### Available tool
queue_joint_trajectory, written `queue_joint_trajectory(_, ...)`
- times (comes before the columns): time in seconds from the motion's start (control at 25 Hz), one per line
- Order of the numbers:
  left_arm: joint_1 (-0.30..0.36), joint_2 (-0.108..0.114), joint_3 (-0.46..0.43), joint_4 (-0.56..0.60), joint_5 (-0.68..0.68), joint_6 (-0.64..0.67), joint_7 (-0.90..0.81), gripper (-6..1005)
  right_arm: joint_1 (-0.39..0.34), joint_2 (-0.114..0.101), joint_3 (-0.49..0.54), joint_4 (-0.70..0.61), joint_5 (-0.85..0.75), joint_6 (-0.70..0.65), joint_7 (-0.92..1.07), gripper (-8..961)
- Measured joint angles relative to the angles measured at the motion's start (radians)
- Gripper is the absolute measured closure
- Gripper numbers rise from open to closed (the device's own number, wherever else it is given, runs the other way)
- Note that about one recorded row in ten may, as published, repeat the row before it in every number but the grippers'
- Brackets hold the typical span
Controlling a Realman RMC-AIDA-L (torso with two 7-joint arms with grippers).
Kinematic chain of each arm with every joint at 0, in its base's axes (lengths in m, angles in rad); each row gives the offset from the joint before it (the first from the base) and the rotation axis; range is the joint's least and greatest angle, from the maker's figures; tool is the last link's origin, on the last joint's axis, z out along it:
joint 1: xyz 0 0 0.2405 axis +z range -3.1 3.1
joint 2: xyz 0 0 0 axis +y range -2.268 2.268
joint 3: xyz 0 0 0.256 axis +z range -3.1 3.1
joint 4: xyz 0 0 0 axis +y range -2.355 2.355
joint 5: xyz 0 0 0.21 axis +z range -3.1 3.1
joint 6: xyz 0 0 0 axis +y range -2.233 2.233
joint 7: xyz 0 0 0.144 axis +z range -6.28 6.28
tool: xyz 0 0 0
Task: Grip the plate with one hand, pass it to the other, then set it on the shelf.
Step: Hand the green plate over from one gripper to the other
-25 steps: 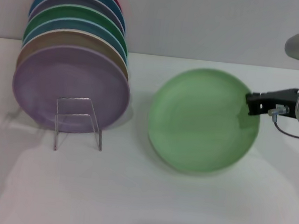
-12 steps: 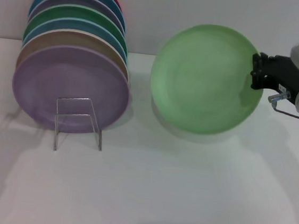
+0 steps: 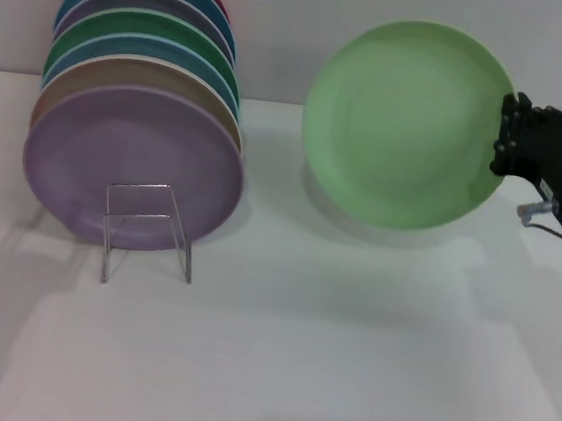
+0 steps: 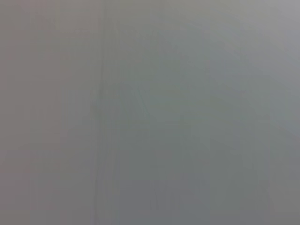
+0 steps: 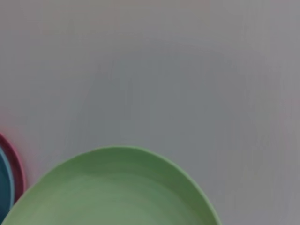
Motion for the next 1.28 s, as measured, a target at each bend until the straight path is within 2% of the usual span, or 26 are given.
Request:
queue_joint_trajectory(0.16,0.017,0.000,0.078,-0.010,0.000,0.042,-0.014,434,0.007,-0.002,-0.053,-0.159,0.048,-0.271,0.000,935)
queue_joint_trajectory(0.4,0.019,-0.004,0.248,-0.020,0.000,0.045,-0.051,435,0.002,0.003,-0.154,-0.349,0.093,-0.636,-0.003,935)
queue_joint_trajectory(0.56,0.024,-0.005,0.339,-0.049,-0.004,0.015,-0.054,435,0.007,0.000,-0.254,-0.442,0.196,-0.802,-0.011,935)
queue_joint_trajectory(0.8,0.019,-0.006,0.416,-0.073,0.000,-0.068,-0.052,435,-0.022,0.004,-0.383,-0.511,0.259,-0.943,-0.119,934)
queue_joint_trajectory(1.12,-0.006,-0.004,0.465,-0.108,0.001,-0.174,-0.055,436,0.071,0.006,-0.578,-0.675,0.456,-1.081,-0.169,935)
queue_joint_trajectory(1.28,-0.020,-0.005,0.476,-0.130,0.001,-0.236,-0.056,436,0.061,0.006,-0.640,-0.680,0.477,-1.107,-0.211,935)
